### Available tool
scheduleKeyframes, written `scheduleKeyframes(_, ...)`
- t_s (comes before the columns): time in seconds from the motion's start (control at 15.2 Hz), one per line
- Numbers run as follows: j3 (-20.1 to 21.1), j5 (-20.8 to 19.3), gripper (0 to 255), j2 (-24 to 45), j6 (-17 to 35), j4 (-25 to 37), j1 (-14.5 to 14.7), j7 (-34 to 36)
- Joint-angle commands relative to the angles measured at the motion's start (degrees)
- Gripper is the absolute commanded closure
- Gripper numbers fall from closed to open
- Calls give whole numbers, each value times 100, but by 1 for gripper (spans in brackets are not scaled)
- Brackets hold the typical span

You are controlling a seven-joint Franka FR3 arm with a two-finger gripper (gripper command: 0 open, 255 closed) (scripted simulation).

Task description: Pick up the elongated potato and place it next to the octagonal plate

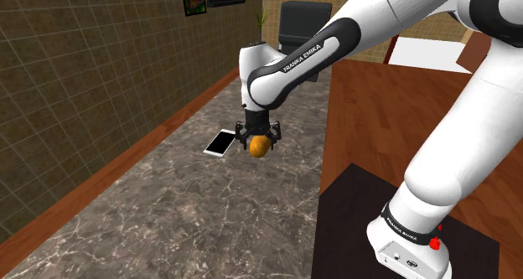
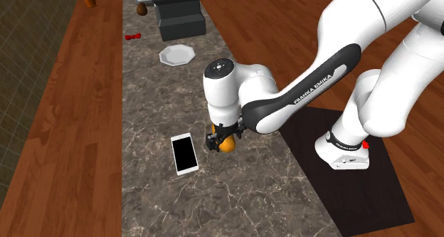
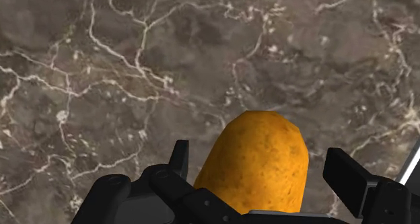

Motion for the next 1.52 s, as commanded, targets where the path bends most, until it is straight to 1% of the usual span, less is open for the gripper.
scheduleKeyframes(0.0,0,0,0,0,2,-1,0,0)
scheduleKeyframes(0.07,0,0,0,0,1,-1,0,0)
scheduleKeyframes(0.13,0,0,255,0,1,-1,0,0)
scheduleKeyframes(0.73,0,0,255,0,2,-1,0,0)
scheduleKeyframes(1.45,-48,239,255,-522,-869,394,-4,-179)
